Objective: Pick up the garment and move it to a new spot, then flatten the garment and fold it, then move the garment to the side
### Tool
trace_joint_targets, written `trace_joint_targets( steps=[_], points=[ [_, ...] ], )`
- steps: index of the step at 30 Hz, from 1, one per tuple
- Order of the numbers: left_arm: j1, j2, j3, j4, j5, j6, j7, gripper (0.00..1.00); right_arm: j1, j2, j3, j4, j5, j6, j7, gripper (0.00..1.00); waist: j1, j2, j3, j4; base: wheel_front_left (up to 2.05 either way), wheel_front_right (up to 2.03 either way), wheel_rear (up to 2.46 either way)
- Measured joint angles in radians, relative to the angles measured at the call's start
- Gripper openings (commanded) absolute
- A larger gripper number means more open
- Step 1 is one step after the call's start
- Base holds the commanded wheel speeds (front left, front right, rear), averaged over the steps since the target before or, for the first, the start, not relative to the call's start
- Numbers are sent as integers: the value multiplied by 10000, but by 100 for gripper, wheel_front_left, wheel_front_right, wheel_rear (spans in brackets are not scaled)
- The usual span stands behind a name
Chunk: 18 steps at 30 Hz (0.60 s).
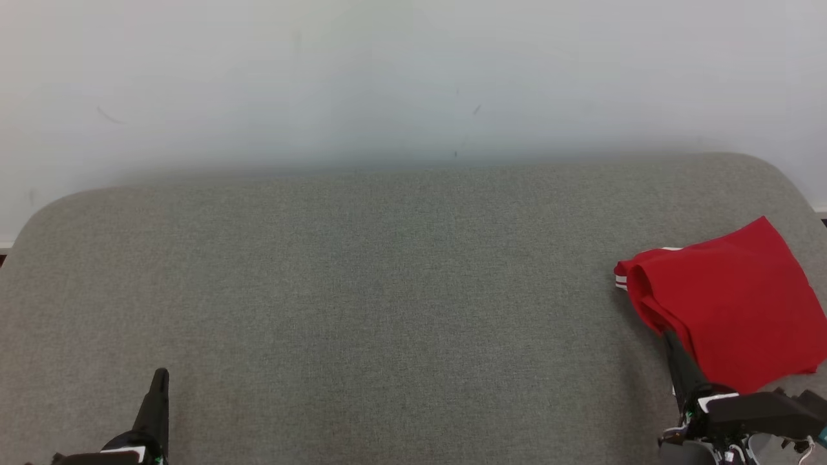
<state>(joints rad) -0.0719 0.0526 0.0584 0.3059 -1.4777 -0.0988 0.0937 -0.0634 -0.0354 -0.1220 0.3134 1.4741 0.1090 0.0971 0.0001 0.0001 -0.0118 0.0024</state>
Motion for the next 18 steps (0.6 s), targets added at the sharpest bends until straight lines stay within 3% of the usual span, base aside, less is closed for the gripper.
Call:
trace_joint_targets(
  steps=[9, 18],
  points=[
    [-21, -128, 311, -12, -1103, -249, 198, 0, -119, -8, -107, -84, 1143, 79, 173, 0, 0, 0, 131, -24, 0, 0, 0],
    [-159, -144, 320, -23, -1160, -249, 201, 0, -131, -8, -111, -130, 1271, 113, 173, 0, 0, 0, 134, -25, 0, 0, 0]
  ],
)
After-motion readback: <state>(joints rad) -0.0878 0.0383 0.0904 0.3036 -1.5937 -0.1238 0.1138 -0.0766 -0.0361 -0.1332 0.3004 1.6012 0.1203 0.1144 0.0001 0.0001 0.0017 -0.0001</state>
